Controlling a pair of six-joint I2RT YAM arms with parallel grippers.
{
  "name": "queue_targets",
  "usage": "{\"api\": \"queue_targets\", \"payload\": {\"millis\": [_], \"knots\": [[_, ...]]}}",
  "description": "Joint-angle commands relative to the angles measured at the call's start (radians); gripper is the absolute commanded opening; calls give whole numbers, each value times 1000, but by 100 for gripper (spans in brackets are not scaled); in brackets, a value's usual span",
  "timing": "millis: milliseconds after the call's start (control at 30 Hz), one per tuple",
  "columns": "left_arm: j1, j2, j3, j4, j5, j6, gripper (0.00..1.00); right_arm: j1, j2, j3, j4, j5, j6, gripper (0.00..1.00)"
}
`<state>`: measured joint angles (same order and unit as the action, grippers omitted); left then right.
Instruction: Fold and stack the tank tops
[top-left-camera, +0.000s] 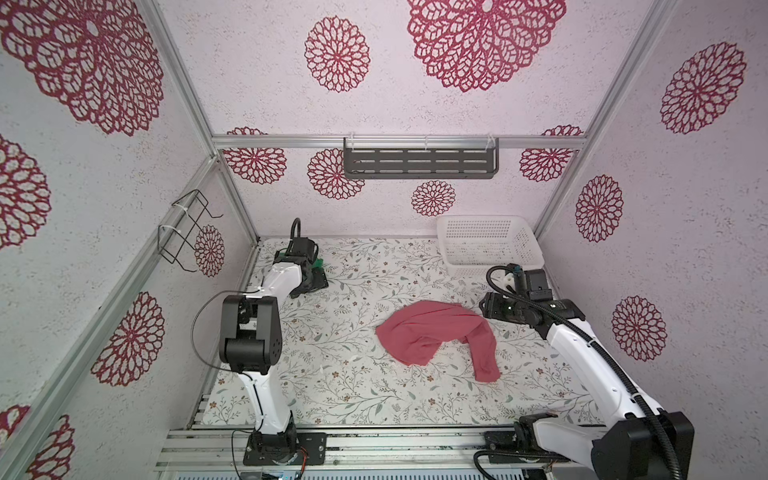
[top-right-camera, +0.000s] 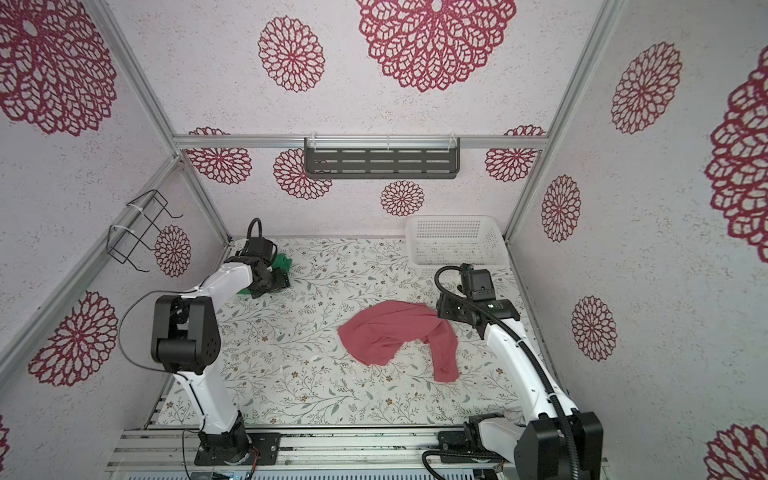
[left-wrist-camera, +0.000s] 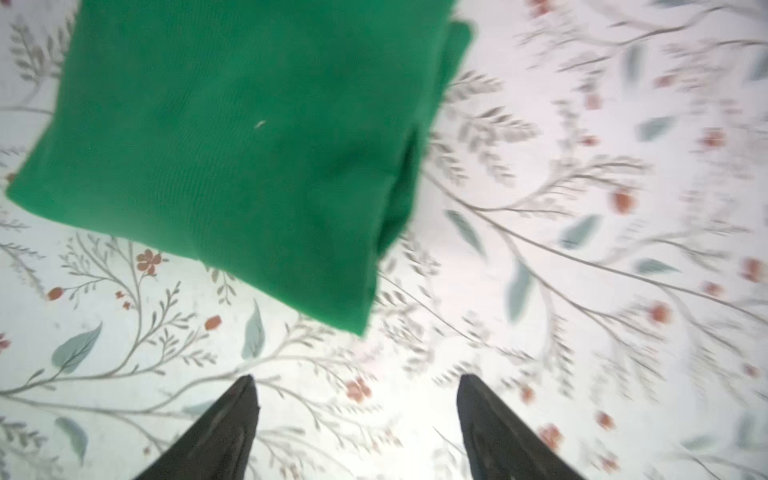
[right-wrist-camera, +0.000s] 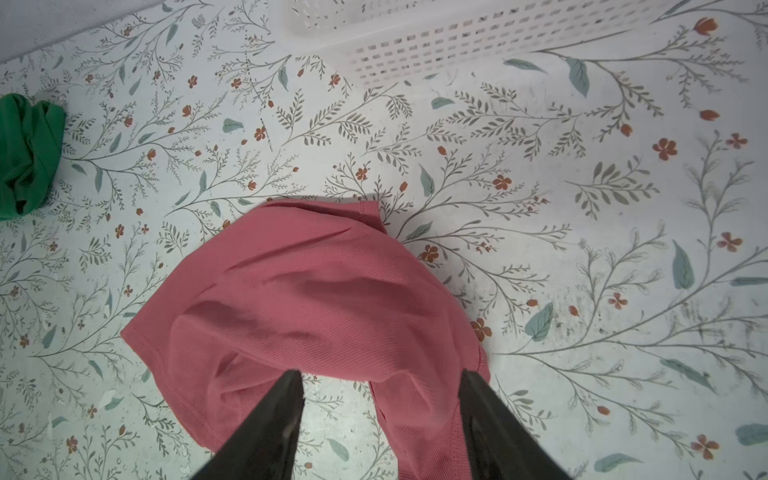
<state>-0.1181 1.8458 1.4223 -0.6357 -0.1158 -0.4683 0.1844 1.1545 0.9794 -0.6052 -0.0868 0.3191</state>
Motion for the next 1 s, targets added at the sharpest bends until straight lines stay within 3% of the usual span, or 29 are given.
{"api": "queue_targets", "payload": {"millis": [0, 133, 333, 667, 733, 800, 867, 967], "knots": [[-113, -98, -54, 15, 44, -10, 77, 44, -42, -34, -35, -37, 56, 56], [-224, -75, -113, 87, 203, -82, 71, 175, -28, -142, 14, -111, 131, 48], [-347, 23, -161, 182, 242, -175, 61, 336, 35, -312, 277, -200, 285, 42], [-448, 154, -162, 315, 335, -272, 49, 415, 224, -387, 552, -225, 344, 39], [-454, 161, -162, 335, 361, -281, 39, 416, 272, -382, 591, -226, 343, 39], [-453, 154, -165, 340, 365, -285, 19, 417, 307, -365, 611, -229, 341, 37], [-448, 131, -171, 351, 366, -284, 2, 417, 317, -336, 602, -226, 326, 27], [-431, 50, -164, 342, 329, -266, 0, 417, 298, -260, 506, -182, 261, 7]]}}
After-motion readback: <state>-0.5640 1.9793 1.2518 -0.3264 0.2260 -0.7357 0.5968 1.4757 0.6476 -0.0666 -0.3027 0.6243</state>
